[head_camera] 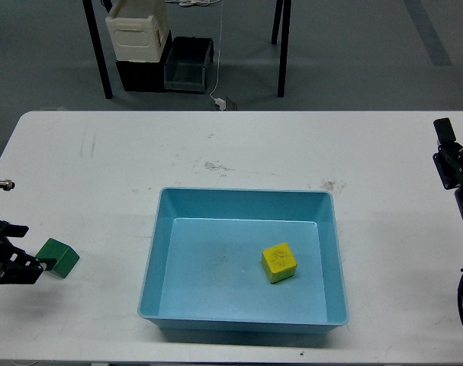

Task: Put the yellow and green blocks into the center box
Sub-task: 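Lower the left gripper onto the green cube and close it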

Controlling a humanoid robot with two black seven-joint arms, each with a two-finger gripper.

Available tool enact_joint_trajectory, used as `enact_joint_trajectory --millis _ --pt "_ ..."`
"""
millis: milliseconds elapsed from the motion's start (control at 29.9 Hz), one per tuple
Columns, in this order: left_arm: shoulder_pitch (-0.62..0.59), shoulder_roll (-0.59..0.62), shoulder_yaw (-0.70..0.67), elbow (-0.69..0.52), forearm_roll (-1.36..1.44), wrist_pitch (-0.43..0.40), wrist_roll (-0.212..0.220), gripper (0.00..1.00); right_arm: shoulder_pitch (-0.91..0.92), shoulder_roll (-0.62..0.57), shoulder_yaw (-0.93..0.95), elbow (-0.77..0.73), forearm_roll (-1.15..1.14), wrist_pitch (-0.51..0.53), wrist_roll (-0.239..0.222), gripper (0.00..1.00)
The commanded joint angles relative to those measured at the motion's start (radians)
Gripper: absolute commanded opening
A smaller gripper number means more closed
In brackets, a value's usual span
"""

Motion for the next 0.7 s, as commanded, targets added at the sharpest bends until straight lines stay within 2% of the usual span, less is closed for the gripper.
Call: enact_joint_trajectory --millis 0,234,367,668 --pt "-0.027 -0.018 0.031 0.031 0.000 0.000 0.000 1.00 -0.008 0.001 0.002 0.000 0.000 0.000 0.000 0.97" --pt "-0.059 -0.027 0.070 0.036 0.000 0.000 0.000 1.00 -0.016 0.001 0.005 0.000 0.000 0.000 0.000 0.97" --pt "-0.104 -0.077 0.099 0.052 0.000 0.000 0.000 1.00 -0.016 0.001 0.007 0.000 0.000 0.000 0.000 0.97" --pt "-0.113 -0.101 0.130 0.103 0.000 0.000 0.000 1.00 -0.016 0.001 0.013 -0.003 0.000 0.000 0.000 0.97"
